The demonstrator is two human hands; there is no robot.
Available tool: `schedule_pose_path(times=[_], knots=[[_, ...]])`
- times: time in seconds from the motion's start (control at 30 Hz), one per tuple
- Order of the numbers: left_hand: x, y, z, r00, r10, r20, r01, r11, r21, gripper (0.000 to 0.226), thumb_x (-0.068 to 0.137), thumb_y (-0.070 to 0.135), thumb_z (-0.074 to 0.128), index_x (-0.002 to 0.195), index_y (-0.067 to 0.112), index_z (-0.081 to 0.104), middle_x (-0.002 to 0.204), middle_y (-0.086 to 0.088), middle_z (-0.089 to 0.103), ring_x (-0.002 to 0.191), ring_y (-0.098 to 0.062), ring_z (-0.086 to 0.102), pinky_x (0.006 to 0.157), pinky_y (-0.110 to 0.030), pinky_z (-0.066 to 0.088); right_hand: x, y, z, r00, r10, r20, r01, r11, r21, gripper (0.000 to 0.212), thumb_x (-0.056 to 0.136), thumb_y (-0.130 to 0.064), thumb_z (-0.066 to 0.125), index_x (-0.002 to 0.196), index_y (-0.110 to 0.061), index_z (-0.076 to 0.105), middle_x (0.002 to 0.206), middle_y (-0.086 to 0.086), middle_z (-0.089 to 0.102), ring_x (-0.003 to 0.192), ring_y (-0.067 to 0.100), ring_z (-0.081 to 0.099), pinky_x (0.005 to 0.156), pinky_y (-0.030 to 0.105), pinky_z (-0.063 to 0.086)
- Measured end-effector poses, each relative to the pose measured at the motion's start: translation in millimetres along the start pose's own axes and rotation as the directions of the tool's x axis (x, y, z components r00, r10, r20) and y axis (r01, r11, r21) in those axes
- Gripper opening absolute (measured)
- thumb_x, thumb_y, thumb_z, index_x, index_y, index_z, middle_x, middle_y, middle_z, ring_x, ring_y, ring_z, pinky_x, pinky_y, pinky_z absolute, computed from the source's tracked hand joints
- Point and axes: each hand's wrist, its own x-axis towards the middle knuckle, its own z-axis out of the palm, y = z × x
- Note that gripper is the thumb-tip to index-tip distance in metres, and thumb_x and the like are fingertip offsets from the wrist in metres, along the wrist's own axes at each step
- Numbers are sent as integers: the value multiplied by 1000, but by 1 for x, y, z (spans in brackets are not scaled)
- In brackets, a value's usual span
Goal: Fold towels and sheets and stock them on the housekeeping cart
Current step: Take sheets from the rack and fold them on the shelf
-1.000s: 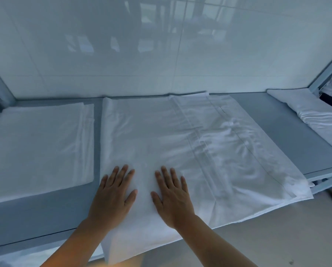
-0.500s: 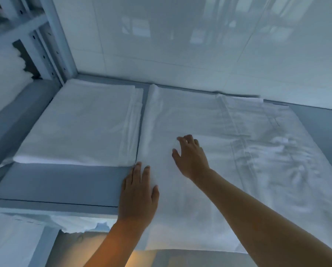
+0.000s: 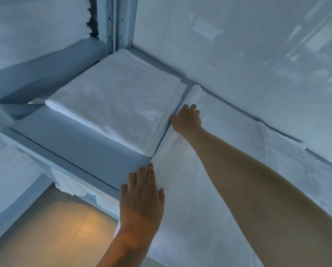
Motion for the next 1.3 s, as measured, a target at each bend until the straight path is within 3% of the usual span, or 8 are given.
schedule_pose_path(times=[0.2,0.33,0.57,0.73,0.9,1.07,1.2,1.3], knots=[[-8,14,3,980,-198,-23,199,976,82,70,98,60,45,150,17,27,129,-2,43,115,-24,47,85,-37,41,25,-19,-6,997,-10,72,32,953,-301,39,98,-25,51,131,-4,56,127,14,59,117,32,51,94,35,46],[-8,19,-2,962,-272,-13,271,955,116,56,96,66,44,128,21,39,110,2,50,102,-20,54,74,-35,35,29,-28,-13,992,-5,128,54,922,-384,19,94,-21,56,106,-13,68,103,6,69,99,26,64,85,33,54],[-8,9,-6,963,-268,40,270,961,-65,41,99,67,42,90,27,33,73,12,40,88,-16,69,64,-29,37,28,-34,-20,987,0,161,73,890,-450,6,87,-13,65,81,-14,67,72,1,64,68,18,64,74,28,60],[-24,13,-8,982,-174,-76,170,984,-50,30,103,59,38,96,31,27,76,8,49,82,-13,71,57,-27,35,29,-32,-26,985,-28,171,96,911,-400,9,90,-16,59,82,-14,64,78,2,65,74,19,65,77,29,58],[-35,19,-10,985,-107,-138,93,990,-103,38,69,32,91,82,15,60,48,5,44,31,-25,52,42,-20,20,24,-19,-23,980,-90,179,154,911,-383,13,94,-19,52,87,-14,61,82,3,59,91,24,64,87,33,53],[-36,23,-11,976,-66,-208,48,995,-92,40,65,24,94,78,11,57,47,2,42,26,-27,46,46,-14,12,23,1,-22,981,-187,56,194,907,-373,14,88,-7,69,101,-12,68,98,4,69,100,21,69,69,27,49],[-48,47,-23,964,-44,-263,17,994,-103,38,68,22,91,77,13,55,51,6,33,25,-24,37,50,-13,5,13,20,-40,980,-201,-10,187,930,-318,29,82,1,73,109,-7,66,112,9,69,105,25,69,70,29,49],[-65,81,-26,963,-27,-269,4,996,-88,33,74,28,86,80,16,57,56,9,30,29,-23,44,44,-18,13,0,46,-56,966,-244,-89,208,933,-294,37,81,2,74,116,-4,61,116,10,63,107,27,67,77,30,51]])
